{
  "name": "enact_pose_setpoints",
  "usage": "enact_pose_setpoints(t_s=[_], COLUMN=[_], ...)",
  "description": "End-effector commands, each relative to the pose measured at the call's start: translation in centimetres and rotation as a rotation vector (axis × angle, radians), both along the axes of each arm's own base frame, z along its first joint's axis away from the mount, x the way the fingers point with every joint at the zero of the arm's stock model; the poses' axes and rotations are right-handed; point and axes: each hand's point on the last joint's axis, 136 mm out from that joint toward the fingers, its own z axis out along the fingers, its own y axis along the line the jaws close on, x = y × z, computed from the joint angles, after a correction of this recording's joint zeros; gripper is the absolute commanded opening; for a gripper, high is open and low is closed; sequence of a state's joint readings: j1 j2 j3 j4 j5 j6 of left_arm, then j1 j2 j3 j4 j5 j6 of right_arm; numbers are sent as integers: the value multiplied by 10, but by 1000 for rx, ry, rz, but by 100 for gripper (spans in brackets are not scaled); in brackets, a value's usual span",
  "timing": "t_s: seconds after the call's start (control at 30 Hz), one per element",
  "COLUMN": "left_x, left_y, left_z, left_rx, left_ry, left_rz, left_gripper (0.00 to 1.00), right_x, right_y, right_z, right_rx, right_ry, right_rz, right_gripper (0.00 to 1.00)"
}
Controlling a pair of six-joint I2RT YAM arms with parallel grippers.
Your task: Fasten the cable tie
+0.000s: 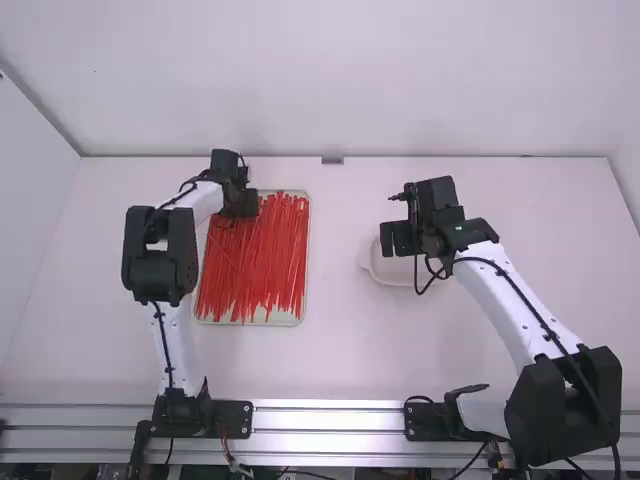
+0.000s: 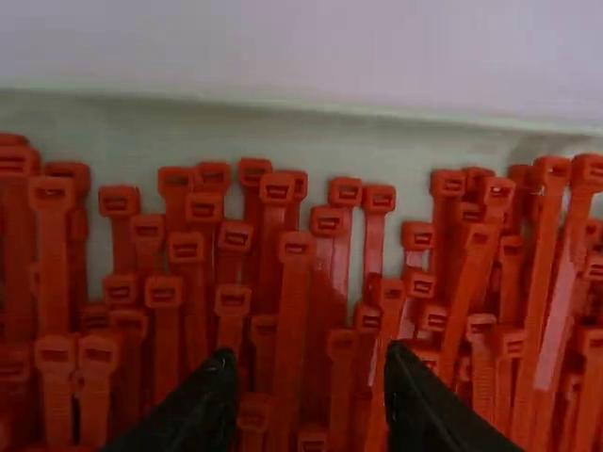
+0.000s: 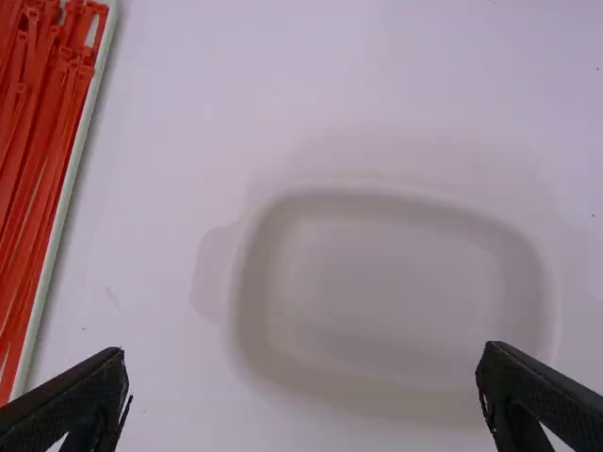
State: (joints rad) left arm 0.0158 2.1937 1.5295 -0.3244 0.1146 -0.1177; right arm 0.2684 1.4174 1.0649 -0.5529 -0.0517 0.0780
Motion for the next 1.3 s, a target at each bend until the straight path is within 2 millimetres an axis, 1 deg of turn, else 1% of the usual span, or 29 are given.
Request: enact_pose_setpoints(t_s=[0.0, 0.27, 0.3, 0.37, 0.43, 0.63, 0.83, 1.27], left_x=[3, 1, 1, 1, 1, -1, -4, -8], left_y=[6, 7, 7, 7, 12, 11, 11, 19], left_z=[0, -1, -1, -2, -2, -3, -4, -6], left_rx=[20, 23, 23, 25, 47, 47, 52, 73], left_ry=[2, 12, 13, 14, 14, 22, 33, 55], left_rz=[21, 23, 22, 23, 35, 25, 23, 45], left_gripper=[41, 38, 40, 38, 38, 37, 29, 24], right_x=[8, 11, 11, 12, 11, 11, 11, 8], right_y=[2, 2, 3, 3, 3, 3, 3, 2], right_z=[10, 12, 12, 12, 12, 12, 12, 10], right_rx=[6, 8, 8, 9, 8, 9, 9, 8], right_ry=[-23, -39, -40, -42, -41, -41, -40, -26], right_rz=[0, -2, -1, -2, -2, -2, -1, 0], right_gripper=[98, 98, 98, 98, 98, 98, 98, 98])
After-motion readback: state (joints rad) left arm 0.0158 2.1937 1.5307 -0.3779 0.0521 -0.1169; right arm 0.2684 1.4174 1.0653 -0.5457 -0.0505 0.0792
